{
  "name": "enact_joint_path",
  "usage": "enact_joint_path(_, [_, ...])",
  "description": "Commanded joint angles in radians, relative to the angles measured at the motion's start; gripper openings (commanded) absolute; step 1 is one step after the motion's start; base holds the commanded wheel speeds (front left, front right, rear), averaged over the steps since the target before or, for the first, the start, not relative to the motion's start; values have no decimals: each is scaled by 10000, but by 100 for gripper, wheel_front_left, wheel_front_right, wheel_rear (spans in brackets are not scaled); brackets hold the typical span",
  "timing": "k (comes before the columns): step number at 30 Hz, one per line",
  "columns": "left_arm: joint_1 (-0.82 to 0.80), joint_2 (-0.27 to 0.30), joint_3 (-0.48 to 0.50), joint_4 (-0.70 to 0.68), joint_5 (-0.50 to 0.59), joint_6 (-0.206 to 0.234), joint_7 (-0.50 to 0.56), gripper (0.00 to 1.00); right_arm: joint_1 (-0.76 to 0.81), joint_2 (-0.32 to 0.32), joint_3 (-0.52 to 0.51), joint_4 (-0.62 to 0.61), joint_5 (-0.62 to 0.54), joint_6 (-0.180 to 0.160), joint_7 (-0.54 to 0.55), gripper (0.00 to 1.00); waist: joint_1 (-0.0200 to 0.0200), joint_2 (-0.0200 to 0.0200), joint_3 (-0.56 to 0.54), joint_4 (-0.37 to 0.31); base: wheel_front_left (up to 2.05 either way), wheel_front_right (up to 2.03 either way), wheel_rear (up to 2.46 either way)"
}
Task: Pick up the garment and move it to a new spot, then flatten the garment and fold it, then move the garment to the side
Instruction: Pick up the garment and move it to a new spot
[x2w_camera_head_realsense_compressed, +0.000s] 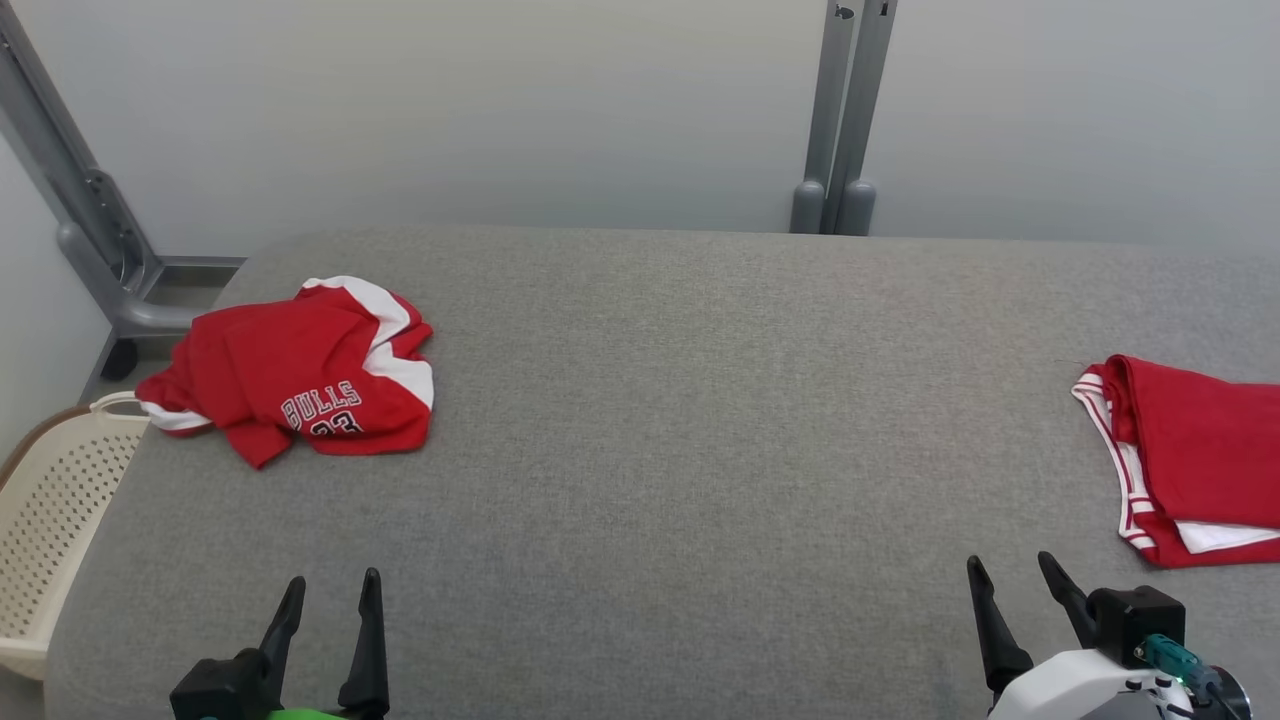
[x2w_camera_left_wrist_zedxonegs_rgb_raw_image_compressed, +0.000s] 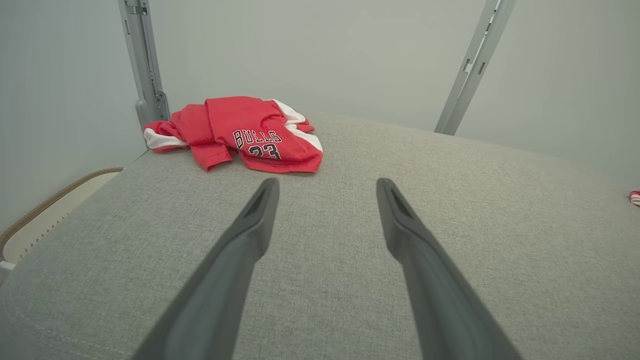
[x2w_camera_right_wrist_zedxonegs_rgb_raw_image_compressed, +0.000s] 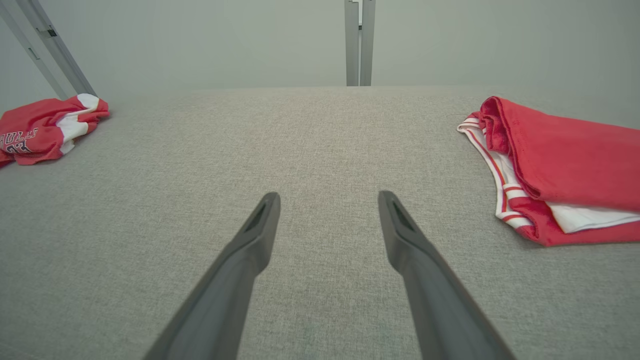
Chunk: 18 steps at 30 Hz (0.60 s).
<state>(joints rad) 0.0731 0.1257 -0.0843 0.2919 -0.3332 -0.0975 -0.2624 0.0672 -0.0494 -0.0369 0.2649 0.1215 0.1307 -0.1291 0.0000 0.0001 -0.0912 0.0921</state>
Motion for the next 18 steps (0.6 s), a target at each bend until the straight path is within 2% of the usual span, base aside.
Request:
enact_joint_path(1, [-129,-40,6,-18,115,-51,-29,100,94,-23,-12,-72,61,-2,-30,100,0,-1,3,172,0,0,0])
enact_joint_path(13, [1,146,68,58,195,-69,-30,100,69,-23,483,-65,265,-2,-185,100,0,-1,-81,1663,0,0,0])
enact_joint_path(18, [166,205,45,34,229,-4,-22,100,27,-24,696,-55,305,-2,-228,100,0,-1,-108,2069,0,0,0])
